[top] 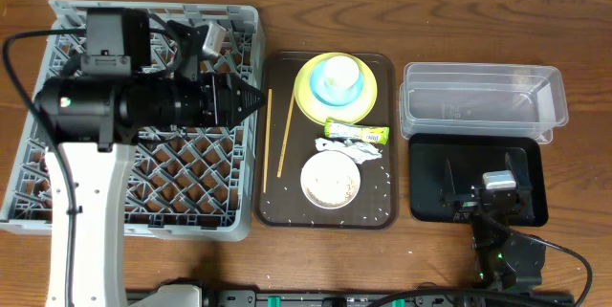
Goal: Sort waste into correct bins and load items into the dishwasher
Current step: 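Move the left gripper over the wooden chopsticks on the tray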
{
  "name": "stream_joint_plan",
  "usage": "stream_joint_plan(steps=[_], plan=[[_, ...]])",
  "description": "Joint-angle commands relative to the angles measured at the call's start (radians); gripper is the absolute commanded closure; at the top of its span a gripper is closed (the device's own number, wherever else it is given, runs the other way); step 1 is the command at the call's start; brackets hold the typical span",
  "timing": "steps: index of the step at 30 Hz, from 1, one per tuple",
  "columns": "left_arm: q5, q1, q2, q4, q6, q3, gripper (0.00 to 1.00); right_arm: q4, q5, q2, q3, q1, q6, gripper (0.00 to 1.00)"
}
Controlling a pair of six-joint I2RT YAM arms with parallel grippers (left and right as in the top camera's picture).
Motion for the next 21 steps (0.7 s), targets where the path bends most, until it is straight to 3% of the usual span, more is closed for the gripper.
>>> stream_joint_plan(steps=[1, 5, 9, 14, 21], plan=[[0.013, -0.002, 0.006, 0.015, -0.016, -0.001, 0.52, -0.004, -0.001, -0.005, -0.002, 0.006, -0.011, 0.01], [-0.043, -0.052, 0.006, -0.028, -0.039, -0.019, 0.52, -0.004, -0.001, -0.005, -0.002, 0.006, -0.011, 0.01], [-0.272, -0.165, 0.007, -0.008, -0.182, -0.087, 0.52, -0.004, -0.001, -0.005, -0.002, 0.006, -0.011, 0.01], [-0.599, -0.344, 0.009, 0.116, -0.361, -0.219, 0.52, -0.004, -0.001, -0.005, -0.002, 0.006, -0.011, 0.01], [-0.834, -0.472, 0.027, 0.311, -0.380, -0.357, 0.53, -0.004, -0.001, -0.005, -0.002, 0.006, -0.011, 0.01]])
